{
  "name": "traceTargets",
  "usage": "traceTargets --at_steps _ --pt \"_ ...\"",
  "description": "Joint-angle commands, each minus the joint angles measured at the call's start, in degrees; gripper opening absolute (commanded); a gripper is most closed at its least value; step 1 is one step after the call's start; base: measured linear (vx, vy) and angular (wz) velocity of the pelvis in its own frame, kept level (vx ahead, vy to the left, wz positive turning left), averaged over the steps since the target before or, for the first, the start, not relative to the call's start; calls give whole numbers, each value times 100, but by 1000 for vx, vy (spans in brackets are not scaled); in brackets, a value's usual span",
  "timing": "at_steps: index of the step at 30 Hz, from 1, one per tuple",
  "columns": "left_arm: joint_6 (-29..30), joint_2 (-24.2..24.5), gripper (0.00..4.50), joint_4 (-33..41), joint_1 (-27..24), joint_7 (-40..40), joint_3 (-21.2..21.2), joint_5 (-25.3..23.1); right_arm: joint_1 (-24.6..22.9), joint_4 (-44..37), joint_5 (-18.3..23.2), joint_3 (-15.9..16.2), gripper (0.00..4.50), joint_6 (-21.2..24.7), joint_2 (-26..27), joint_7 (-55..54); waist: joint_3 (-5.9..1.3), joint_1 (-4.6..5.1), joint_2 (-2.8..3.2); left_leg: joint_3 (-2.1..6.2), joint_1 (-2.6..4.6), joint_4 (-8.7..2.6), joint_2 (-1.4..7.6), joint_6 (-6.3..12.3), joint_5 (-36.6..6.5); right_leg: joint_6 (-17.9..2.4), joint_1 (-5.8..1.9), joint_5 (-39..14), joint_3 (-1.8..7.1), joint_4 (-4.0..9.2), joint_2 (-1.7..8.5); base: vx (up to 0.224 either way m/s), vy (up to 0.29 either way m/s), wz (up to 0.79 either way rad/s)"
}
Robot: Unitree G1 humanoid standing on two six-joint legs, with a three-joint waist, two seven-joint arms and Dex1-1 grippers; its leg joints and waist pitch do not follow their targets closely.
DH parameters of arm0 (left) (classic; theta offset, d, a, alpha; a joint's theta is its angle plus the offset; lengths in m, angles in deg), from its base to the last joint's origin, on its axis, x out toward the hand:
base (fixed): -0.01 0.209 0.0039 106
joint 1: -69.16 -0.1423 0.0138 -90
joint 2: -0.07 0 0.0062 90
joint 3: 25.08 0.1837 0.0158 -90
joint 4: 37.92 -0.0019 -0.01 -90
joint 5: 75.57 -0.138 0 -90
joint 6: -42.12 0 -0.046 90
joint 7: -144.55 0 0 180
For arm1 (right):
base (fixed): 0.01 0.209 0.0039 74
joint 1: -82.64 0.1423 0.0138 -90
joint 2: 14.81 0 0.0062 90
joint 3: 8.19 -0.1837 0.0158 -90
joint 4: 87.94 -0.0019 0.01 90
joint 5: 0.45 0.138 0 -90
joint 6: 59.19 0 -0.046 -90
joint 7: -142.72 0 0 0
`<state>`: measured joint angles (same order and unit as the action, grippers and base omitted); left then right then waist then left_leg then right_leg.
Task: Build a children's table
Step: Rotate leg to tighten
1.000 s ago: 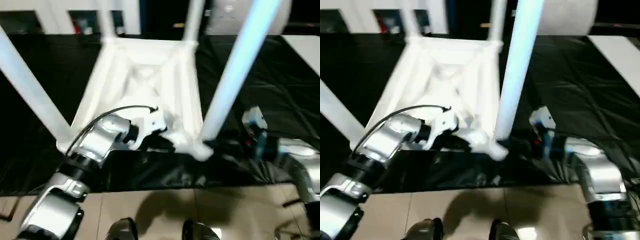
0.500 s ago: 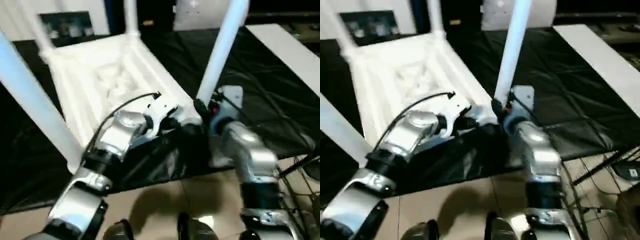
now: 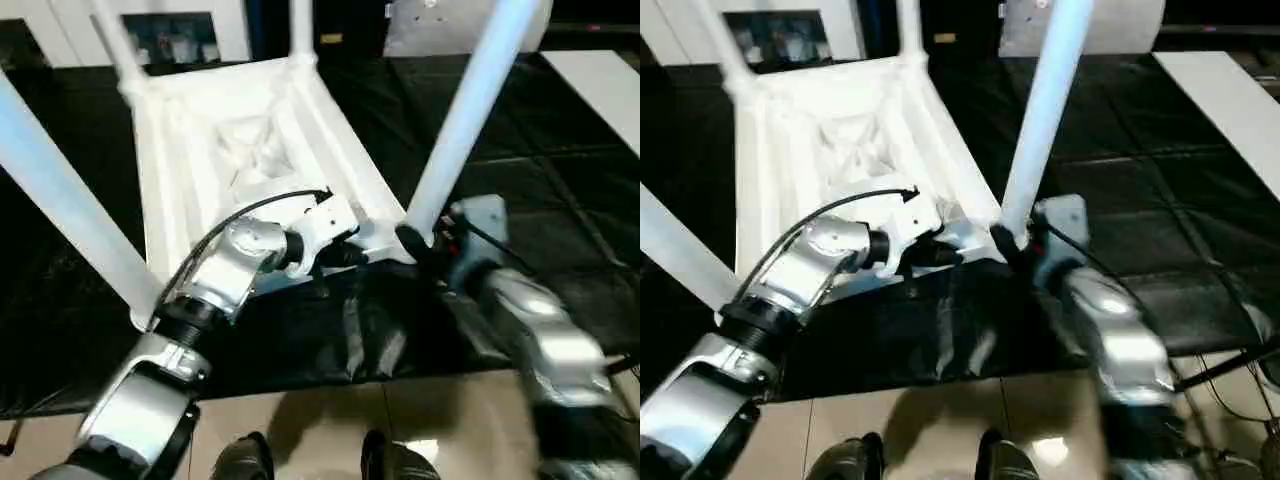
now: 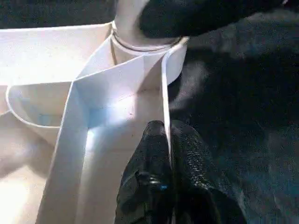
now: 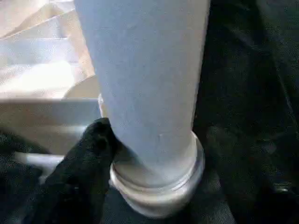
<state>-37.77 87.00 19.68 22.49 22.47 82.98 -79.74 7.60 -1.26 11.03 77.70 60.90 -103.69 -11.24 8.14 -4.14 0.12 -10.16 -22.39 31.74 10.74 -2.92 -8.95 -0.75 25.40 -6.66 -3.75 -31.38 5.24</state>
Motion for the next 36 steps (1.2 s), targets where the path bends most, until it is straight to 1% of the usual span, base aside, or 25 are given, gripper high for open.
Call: traceTargets --at_steps 1,5,6,8,10,12,13,14,16,17,18,20,21,23,24,25,26,27,28,29,32,33,34,35,36 --pt "-805 191 0 -74 18 603 125 73 -325 -412 278 -252 363 140 -448 594 -514 -11 -21 -5 98 -255 140 745 -607 -1388 -449 -495 216 163 238 0 0 0" --pt "-1343 315 0 -207 16 1052 212 148 -561 -707 571 -386 395 103 -776 1138 -486 -53 -23 -9 113 -276 165 699 -887 -1346 -437 -1005 219 204 268 0 0 0" --pt "-1418 349 0 -252 14 1311 192 264 -775 -965 791 -448 416 42 -967 1431 -472 -77 -7 -11 149 -292 181 596 -1133 -1269 -411 -1443 218 253 276 0 0 0" --pt "-1337 350 0 -231 -2 1384 135 351 -897 -1106 869 -472 422 50 -1028 1510 -466 -94 1 -4 166 -308 215 530 -1179 -1276 -381 -1512 224 248 277 0 0 0" --pt "-1275 396 0 -205 -40 1486 48 480 -1180 -1444 941 -486 434 186 -1138 1465 -477 -100 -22 0 160 -309 210 458 -1193 -1228 -394 -1570 221 247 273 0 0 0" --pt "-1245 420 0 -230 -66 1204 -25 404 -1290 -1640 1033 -501 443 401 -1100 1351 -484 -81 -28 8 135 -317 199 416 -1235 -1175 -403 -1703 214 255 283 0 0 0" --pt "-1189 413 27 -157 -119 1202 -108 505 -1336 -1726 1083 -531 448 441 -1028 1286 -501 -74 -38 10 129 -313 192 405 -1232 -1157 -417 -1745 213 254 291 0 0 0" --pt "-1049 368 43 244 -329 1128 -365 844 -1503 -1979 1214 -571 450 456 -931 1269 -506 -83 -60 12 120 -312 198 388 -1221 -1116 -428 -1855 214 256 318 0 0 0" --pt "-924 341 57 476 -448 1023 -499 993 -1601 -2099 1238 -564 450 408 -903 1280 -525 -89 -70 4 105 -299 193 398 -1146 -1116 -422 -1861 213 237 318 0 0 0" --pt "-857 321 61 601 -513 953 -584 1067 -1670 -2177 1263 -554 450 372 -907 1294 -527 -92 -50 8 110 -302 208 395 -1136 -1143 -412 -1831 214 235 317 0 0 0" --pt "-701 307 69 971 -726 820 -749 1237 -1815 -2333 1250 -522 450 259 -879 1272 -521 -70 -116 -4 100 -297 213 398 -1176 -1153 -401 -1847 209 243 293 0 0 0" --pt "-592 289 94 1196 -862 705 -860 1320 -1886 -2421 1205 -497 450 135 -844 1211 -490 -68 -96 -5 96 -301 199 363 -1361 -999 -368 -2246 210 274 290 0 0 0" --pt "-273 224 94 1740 -1217 307 -1082 1407 -1947 -2618 1227 -478 450 68 -718 1054 -496 -56 -99 -1 99 -300 199 329 -1400 -955 -376 -2324 208 264 283 0 0 0" --pt "-8 176 105 2095 -1482 -87 -1202 1313 -1952 -2731 1157 -462 450 83 -632 864 -503 -24 -99 8 91 -307 207 246 -1474 -838 -382 -2567 204 279 289 0 0 0" --pt "187 148 119 2347 -1664 -357 -1273 1241 -1955 -2818 1118 -454 450 125 -579 723 -486 4 -92 6 102 -304 181 235 -1543 -696 -346 -2860 196 331 269 0 0 0" --pt "643 -58 130 2892 -2073 -938 -1518 1226 -1980 -2878 924 -371 450 -62 -442 513 -489 10 -88 14 111 -307 180 218 -1577 -633 -344 -2969 194 345 268 0 0 0" --pt "824 -162 136 3117 -2240 -1166 -1628 1244 -1995 -2896 861 -336 450 -141 -378 439 -513 49 -70 27 87 -307 226 145 -1544 -669 -368 -2841 199 312 286 0 0 0" --pt "1136 -462 136 3745 -2705 -1773 -1868 1284 -2098 -2998 842 -212 450 -20 -294 328 -478 77 -73 19 102 -310 185 174 -1673 -564 -315 -3119 173 385 242 0 0 0" --pt "1193 -564 141 3915 -2835 -1957 -1926 1279 -2137 -3022 864 -161 450 54 -279 318 -494 80 -93 24 102 -297 184 167 -1719 -530 -325 -3178 171 382 239 0 0 0" --pt "1236 -857 148 4327 -3183 -2453 -2053 1214 -2209 -3006 830 23 450 222 -206 226 -498 88 -85 42 75 -305 206 173 -1693 -524 -353 -3119 173 380 251 0 0 0" --pt "1194 -1103 161 4519 -3425 -2871 -2133 1093 -2136 -2819 665 199 450 232 -21 -18 -436 105 -93 66 104 -305 150 150 -2077 -188 -259 -3630 126 508 202 0 0 0" --pt "1091 -1215 161 4568 -3565 -3052 -2152 1027 -2060 -2689 563 296 450 259 113 -197 -422 134 -132 69 80 -307 137 137 -2113 -112 -260 -3735 114 528 191 0 0 0" --pt "1091 -1272 161 4624 -3654 -3187 -2153 998 -2019 -2620 506 355 450 286 188 -316 -415 137 -122 81 86 -300 106 93 -2180 53 -261 -3993 93 567 203 0 0 0" --pt "1093 -1346 161 4666 -3746 -3383 -2167 934 -1972 -2538 467 405 450 340 295 -467 -425 134 -107 86 123 -287 114 69 -2214 82 -235 -4017 94 573 197 0 0 0" --pt "1093 -1346 161 4666 -3746 -3383 -2167 934 -1972 -2538 467 405 450 340 295 -467 -414 168 -135 103 104 -305 115 60 -2260 100 -247 -3955 76 571 189 0 0 0"
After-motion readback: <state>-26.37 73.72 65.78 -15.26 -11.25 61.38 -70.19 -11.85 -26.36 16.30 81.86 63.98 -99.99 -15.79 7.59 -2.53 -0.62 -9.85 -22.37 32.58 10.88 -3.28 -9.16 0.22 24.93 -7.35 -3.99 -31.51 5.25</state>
